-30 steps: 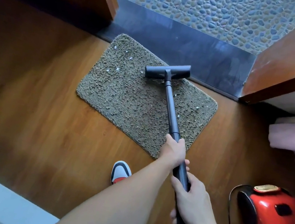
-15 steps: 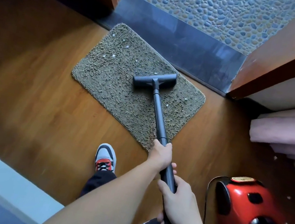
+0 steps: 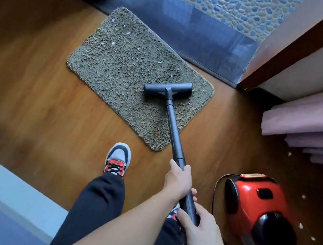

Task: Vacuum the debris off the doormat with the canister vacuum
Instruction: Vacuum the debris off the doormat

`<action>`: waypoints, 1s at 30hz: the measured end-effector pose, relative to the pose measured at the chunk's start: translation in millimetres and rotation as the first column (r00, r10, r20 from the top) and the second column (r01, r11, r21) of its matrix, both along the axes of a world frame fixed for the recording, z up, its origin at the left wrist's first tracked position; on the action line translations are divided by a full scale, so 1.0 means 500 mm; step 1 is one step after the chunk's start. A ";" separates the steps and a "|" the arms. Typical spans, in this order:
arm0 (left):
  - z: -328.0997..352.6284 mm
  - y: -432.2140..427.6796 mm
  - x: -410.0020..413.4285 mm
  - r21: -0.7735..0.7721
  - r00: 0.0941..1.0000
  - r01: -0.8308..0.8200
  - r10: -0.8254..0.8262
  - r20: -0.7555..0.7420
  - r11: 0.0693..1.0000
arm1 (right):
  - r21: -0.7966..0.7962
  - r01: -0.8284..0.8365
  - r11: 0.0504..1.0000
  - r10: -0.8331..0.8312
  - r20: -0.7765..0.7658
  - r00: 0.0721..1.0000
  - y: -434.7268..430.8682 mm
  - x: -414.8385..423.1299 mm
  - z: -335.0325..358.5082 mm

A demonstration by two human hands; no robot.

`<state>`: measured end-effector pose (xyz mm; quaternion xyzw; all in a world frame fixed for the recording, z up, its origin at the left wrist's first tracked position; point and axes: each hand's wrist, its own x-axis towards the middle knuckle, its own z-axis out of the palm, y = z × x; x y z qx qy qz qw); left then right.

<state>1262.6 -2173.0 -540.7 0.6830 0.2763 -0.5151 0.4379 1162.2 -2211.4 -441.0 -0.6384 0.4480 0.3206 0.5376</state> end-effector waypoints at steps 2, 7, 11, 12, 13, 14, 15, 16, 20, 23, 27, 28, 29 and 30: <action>-0.001 -0.002 0.010 0.014 0.999 0.031 -0.031 0.012 0.999 | -0.003 0.019 1.000 -0.018 0.012 1.000 -0.002 0.004 -0.010; -0.008 -0.004 0.052 0.040 0.990 0.130 -0.132 0.043 0.991 | 0.014 0.049 0.999 -0.049 0.004 0.999 0.003 0.030 -0.035; -0.009 -0.006 0.098 0.048 0.983 0.179 -0.181 0.042 0.983 | 0.030 0.082 0.996 -0.082 0.000 0.997 0.005 0.072 -0.042; -0.011 -0.007 0.113 0.049 0.981 0.186 -0.188 0.040 0.981 | 0.039 0.096 0.995 -0.096 0.003 0.995 0.008 0.087 -0.041; -0.012 -0.007 0.128 0.051 0.981 0.190 -0.192 0.039 0.981 | 0.044 0.105 0.993 -0.105 0.005 0.994 0.010 0.103 -0.039; -0.013 -0.007 0.143 0.049 0.980 0.192 -0.194 0.039 0.980 | 0.038 0.109 0.993 -0.110 0.009 0.994 0.011 0.120 -0.038; -0.014 -0.007 0.159 0.046 0.980 0.194 -0.196 0.039 0.980 | 0.033 0.107 0.994 -0.107 0.008 0.994 0.012 0.137 -0.037; -0.013 -0.006 0.175 0.043 0.979 0.198 -0.199 0.038 0.979 | 0.039 0.107 0.993 -0.108 0.008 0.994 0.014 0.155 -0.033; -0.022 -0.003 0.237 0.028 0.980 0.200 -0.201 0.016 0.979 | 0.064 0.135 0.989 -0.135 0.005 0.991 0.022 0.225 -0.022; -0.027 0.002 0.271 0.009 0.976 0.218 -0.218 0.020 0.976 | 0.034 0.140 0.990 -0.140 0.001 0.990 0.031 0.261 -0.021; -0.023 0.004 0.279 0.002 0.980 0.197 -0.197 0.005 0.980 | 0.014 0.129 0.991 -0.129 -0.001 0.992 0.033 0.268 -0.014; -0.021 0.002 0.276 0.001 0.982 0.191 -0.191 0.006 0.982 | 0.016 0.123 0.992 -0.123 0.006 0.992 0.030 0.265 -0.011; -0.019 0.000 0.271 0.000 0.982 0.186 -0.186 0.007 0.983 | 0.018 0.112 0.994 -0.112 0.011 0.994 0.026 0.259 -0.009; -0.015 -0.003 0.266 -0.003 0.983 0.181 -0.181 0.006 0.983 | 0.018 0.101 0.995 -0.102 0.015 0.995 0.022 0.251 -0.008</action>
